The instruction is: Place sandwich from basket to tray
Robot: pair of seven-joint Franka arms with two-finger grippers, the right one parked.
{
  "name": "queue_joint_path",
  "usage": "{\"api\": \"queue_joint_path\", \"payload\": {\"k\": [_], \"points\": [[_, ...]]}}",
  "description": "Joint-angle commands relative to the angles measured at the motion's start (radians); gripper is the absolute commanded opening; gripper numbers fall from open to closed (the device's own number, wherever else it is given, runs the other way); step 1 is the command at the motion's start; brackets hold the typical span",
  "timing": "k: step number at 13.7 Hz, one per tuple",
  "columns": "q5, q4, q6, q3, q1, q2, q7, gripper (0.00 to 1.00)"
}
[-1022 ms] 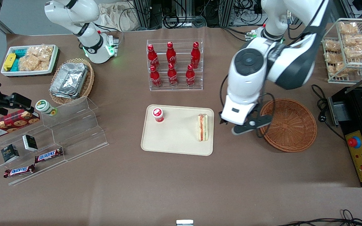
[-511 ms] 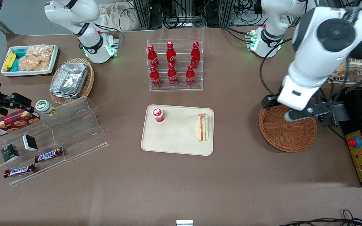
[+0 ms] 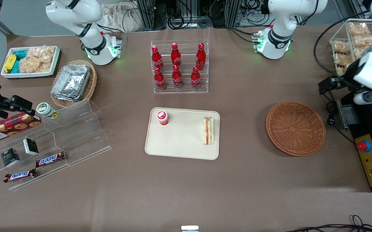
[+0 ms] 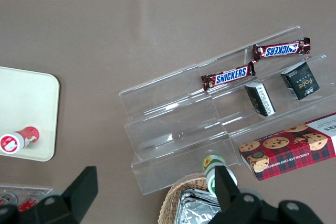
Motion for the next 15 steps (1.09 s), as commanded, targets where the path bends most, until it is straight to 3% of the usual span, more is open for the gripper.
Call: {"api": "queue_joint_path", "payload": {"k": [1,15], "points": [[-0.018,-0.078,-0.001,-0.007,0.041,-0.076,0.064,1.0],[-0.003,-0.078,-0.018,0.019,0.044,-0.102,0.104,1.0]]}}
